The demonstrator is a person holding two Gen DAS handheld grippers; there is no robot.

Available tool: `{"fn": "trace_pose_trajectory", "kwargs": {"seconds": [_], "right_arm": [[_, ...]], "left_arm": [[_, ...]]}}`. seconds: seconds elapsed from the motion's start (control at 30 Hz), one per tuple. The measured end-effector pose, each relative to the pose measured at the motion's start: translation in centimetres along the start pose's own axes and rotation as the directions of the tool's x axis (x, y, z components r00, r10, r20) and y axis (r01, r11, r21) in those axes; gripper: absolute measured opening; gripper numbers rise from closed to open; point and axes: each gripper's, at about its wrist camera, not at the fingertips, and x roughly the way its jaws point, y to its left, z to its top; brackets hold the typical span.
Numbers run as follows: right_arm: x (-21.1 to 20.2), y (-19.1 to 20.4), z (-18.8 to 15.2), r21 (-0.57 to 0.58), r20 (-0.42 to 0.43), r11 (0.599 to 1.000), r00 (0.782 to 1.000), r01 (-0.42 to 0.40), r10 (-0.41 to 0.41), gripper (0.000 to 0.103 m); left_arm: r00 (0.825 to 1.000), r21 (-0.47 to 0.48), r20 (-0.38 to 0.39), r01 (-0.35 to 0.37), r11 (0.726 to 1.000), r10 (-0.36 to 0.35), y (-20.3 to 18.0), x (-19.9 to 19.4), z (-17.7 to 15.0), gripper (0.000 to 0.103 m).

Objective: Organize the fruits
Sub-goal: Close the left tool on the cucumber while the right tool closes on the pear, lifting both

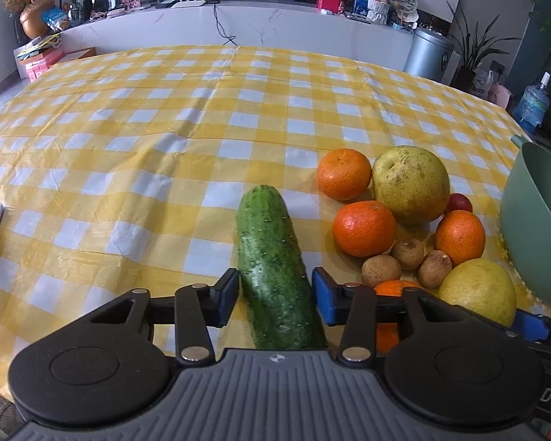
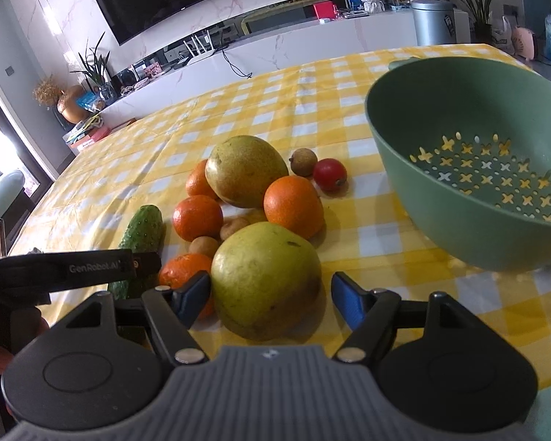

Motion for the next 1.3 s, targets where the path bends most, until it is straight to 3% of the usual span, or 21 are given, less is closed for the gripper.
{"fn": "trace_pose_trajectory", "kwargs": {"seconds": [0.37,0.87,1.07,1.3], "right_arm": [[-0.3,0.4,-0.2,-0.035,0.003,0.999,1.0,0.009,-0.008,0.063],[-3.9,0.2,-1.1,-0.049,0.094,0.999,0.995,-0.02,0.025,0.063],[-6.6,0.0,-1.0,-0.064,0.151,0.998,0.988,-0.017,0.027,0.063],[-10.2,-0.7,0.9,-0.123,0.223,0.992,0.975,0.011,0.017,0.063]], "left_arm": [[1.0,0.006,0.015,0.006,1.0,-0.006,-0.1,-0.5,-0.3,0.045],[0.992,0.012,0.118,0.042,0.999,-0.043,-0.6,-6.6,-0.4,0.043],[0.978,0.025,0.174,0.109,0.994,-0.112,-1.5,-9.6,0.2,0.043],[0.956,0.048,0.188,0.22,0.974,-0.225,-4.1,-11.7,2.4,0.043]]}}
